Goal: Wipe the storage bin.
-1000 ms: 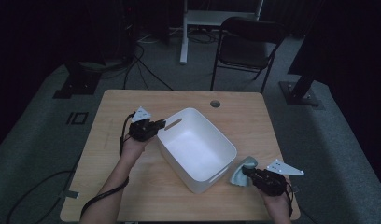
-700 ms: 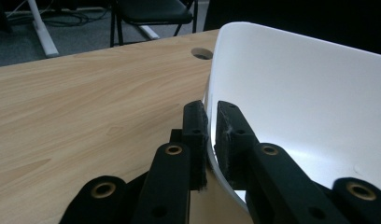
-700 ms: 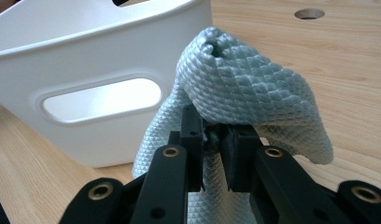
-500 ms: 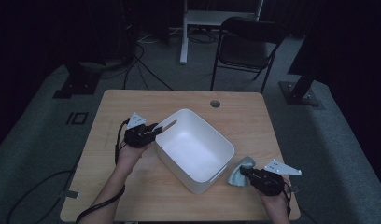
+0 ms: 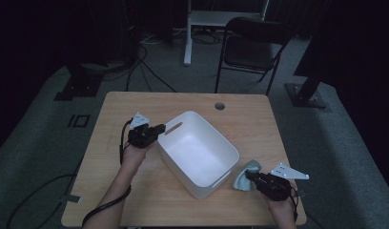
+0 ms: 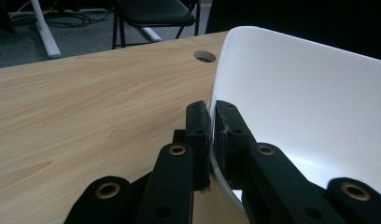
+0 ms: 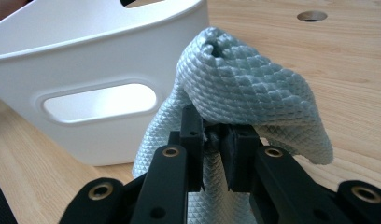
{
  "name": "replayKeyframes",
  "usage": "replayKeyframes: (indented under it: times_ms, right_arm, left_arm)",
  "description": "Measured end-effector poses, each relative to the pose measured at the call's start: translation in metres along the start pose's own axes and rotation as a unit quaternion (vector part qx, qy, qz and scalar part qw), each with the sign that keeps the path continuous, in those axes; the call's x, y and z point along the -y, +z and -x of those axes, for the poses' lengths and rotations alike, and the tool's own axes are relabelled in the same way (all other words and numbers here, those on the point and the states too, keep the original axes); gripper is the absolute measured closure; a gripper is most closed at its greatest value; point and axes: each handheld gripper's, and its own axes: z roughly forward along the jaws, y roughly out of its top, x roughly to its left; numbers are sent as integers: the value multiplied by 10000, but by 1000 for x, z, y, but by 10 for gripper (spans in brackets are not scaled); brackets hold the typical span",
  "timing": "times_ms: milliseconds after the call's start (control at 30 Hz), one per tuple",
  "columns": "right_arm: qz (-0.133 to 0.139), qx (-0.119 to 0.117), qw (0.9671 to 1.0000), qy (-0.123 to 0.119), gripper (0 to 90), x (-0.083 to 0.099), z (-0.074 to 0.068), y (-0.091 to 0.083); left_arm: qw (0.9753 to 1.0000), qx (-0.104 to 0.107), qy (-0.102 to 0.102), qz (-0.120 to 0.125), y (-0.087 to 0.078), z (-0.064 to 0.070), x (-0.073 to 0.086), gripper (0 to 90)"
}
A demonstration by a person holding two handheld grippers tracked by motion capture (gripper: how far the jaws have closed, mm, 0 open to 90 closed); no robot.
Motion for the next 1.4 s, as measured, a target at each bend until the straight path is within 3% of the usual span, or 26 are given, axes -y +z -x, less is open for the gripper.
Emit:
replayKeyframes:
  times_ms: [100, 167, 467, 733, 1067, 1133, 1267, 1400]
  right_arm:
    - [18, -82, 10000, 30, 801, -1, -2, 0]
    - [57, -178, 9998, 57, 801, -3, -4, -1]
    - [200, -393, 9988, -198, 801, -22, -21, 3]
    - [312, -302, 9985, -333, 802, -33, -28, 10]
    - [155, -247, 9994, -185, 804, -24, -22, 18]
    - [160, -332, 9993, -65, 804, -25, -22, 17]
    - [214, -222, 9989, -358, 804, -28, -31, 15]
    - [167, -207, 9993, -260, 805, -24, -28, 19]
  left_arm:
    - [9999, -88, 141, 37, 2, 2, 0, 854]
    - [9999, -62, 108, 58, 3, 1, 0, 853]
    - [9996, -83, 269, 16, 4, 2, -1, 852]
    - [9997, -39, 226, 66, 5, 2, 0, 855]
    - [9997, -99, 237, 44, 5, 3, -1, 858]
    - [9996, -129, 234, 41, 6, 4, -1, 858]
    - [9996, -109, 254, 36, 6, 4, -1, 859]
    - [9997, -121, 228, 42, 5, 4, -1, 859]
